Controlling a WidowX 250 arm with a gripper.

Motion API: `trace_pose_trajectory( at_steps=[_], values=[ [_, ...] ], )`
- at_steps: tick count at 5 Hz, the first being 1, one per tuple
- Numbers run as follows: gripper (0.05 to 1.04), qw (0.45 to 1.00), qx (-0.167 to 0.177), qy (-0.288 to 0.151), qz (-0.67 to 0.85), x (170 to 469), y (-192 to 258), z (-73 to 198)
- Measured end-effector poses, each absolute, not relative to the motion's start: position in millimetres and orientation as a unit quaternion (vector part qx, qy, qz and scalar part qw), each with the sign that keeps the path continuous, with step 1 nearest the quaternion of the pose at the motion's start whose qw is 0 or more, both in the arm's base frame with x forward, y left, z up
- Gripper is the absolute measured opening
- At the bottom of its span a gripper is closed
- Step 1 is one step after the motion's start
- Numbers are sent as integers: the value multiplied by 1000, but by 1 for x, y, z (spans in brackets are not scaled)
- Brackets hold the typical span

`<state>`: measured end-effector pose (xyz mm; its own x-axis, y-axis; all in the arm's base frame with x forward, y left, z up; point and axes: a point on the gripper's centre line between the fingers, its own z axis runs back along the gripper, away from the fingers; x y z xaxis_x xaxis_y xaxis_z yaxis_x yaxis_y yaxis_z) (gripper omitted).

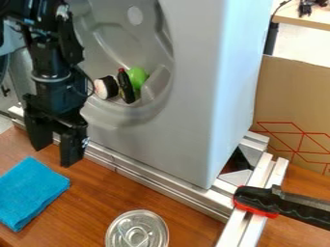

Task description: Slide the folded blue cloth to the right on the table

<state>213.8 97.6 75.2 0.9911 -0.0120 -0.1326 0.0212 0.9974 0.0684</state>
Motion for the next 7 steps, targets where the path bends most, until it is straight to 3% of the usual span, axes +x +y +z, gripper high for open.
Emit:
trace_pose_trajectory(
  at_steps=[1,2,5,7],
  values=[
    [1000,992,65,109,-27,213,112,49],
    [1000,988,69,134,-32,209,129,30],
    [1000,972,62,223,34,174,171,9],
    [1000,969,54,238,26,171,171,-10]
  ],
)
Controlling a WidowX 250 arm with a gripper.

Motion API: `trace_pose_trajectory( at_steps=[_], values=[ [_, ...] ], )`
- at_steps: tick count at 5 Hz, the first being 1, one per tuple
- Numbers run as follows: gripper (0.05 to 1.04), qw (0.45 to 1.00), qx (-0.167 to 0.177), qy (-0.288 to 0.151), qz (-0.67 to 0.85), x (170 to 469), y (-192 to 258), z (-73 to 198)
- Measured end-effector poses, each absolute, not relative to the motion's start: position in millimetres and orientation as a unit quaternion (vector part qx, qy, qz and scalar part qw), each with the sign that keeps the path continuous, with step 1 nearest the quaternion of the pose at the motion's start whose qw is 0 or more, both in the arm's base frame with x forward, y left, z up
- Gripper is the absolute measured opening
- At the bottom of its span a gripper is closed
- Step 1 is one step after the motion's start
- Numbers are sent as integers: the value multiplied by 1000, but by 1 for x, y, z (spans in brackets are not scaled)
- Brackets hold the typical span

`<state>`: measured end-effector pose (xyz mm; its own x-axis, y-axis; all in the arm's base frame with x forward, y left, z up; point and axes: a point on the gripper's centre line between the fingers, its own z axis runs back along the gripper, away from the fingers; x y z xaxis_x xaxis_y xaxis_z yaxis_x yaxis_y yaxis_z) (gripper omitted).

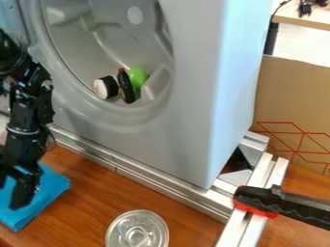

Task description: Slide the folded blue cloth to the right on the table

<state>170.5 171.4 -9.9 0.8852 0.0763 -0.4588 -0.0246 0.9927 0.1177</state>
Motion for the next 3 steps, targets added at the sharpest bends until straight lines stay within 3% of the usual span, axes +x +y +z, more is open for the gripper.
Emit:
trace_pose_trajectory(
  at_steps=[3],
  values=[
    [1000,963,35,266,23,169,181,-29]
  ],
)
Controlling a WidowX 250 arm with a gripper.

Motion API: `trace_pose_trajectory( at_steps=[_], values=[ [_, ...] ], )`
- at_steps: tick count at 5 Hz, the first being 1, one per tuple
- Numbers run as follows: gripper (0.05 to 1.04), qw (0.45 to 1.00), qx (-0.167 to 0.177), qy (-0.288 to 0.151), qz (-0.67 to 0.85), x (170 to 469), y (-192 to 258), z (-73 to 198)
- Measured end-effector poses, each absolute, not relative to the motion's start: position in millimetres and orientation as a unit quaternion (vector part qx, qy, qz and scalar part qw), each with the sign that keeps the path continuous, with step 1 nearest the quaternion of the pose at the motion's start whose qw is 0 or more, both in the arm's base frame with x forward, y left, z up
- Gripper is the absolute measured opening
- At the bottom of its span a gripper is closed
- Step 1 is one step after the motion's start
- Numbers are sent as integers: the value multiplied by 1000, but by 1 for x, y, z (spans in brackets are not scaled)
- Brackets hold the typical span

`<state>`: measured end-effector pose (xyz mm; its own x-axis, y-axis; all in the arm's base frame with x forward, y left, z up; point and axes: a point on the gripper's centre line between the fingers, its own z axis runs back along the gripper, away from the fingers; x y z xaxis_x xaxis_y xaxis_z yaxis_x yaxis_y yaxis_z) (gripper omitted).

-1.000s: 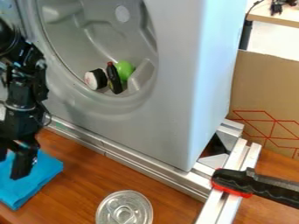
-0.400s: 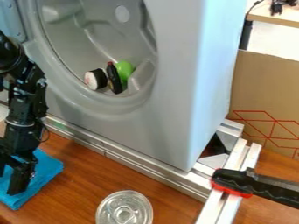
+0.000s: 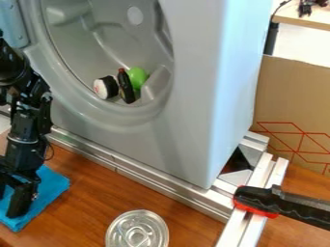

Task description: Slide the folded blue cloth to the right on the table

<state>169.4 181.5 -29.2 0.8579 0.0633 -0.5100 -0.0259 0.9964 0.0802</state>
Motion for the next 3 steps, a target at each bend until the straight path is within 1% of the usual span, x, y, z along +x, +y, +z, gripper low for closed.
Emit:
trace_pose_trajectory(
  at_steps=[1,3],
  values=[
    [1001,975,-2,222,6,184,171,-34],
    [1001,979,17,189,-70,225,135,-30]
  ],
)
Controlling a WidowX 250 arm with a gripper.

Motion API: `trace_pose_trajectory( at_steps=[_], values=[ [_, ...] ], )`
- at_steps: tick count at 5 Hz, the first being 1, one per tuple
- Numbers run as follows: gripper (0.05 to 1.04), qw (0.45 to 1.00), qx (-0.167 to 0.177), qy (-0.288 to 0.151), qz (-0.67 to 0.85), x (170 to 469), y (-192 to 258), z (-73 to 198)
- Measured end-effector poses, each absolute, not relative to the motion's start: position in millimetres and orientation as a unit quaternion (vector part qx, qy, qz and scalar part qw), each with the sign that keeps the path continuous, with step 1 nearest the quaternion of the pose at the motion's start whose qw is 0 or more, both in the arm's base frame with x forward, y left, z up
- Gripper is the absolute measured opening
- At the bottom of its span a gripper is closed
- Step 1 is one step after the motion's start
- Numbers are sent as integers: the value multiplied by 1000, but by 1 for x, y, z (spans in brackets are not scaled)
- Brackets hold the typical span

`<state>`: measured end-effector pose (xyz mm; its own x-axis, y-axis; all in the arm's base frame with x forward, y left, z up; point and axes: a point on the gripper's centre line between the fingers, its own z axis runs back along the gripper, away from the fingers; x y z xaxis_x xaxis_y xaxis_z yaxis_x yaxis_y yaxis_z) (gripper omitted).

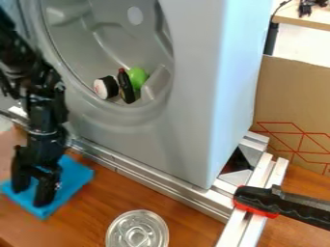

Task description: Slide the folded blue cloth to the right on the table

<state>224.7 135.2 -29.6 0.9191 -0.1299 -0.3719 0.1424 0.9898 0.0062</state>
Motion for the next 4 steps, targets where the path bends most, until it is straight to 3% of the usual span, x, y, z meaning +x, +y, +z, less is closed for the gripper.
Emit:
trace_pose_trajectory(
  at_steps=[2,3,4],
  values=[
    [1001,980,19,186,-67,232,131,-28],
    [1000,986,39,157,-37,223,128,3],
    [1000,993,60,100,6,214,124,52]
  ],
)
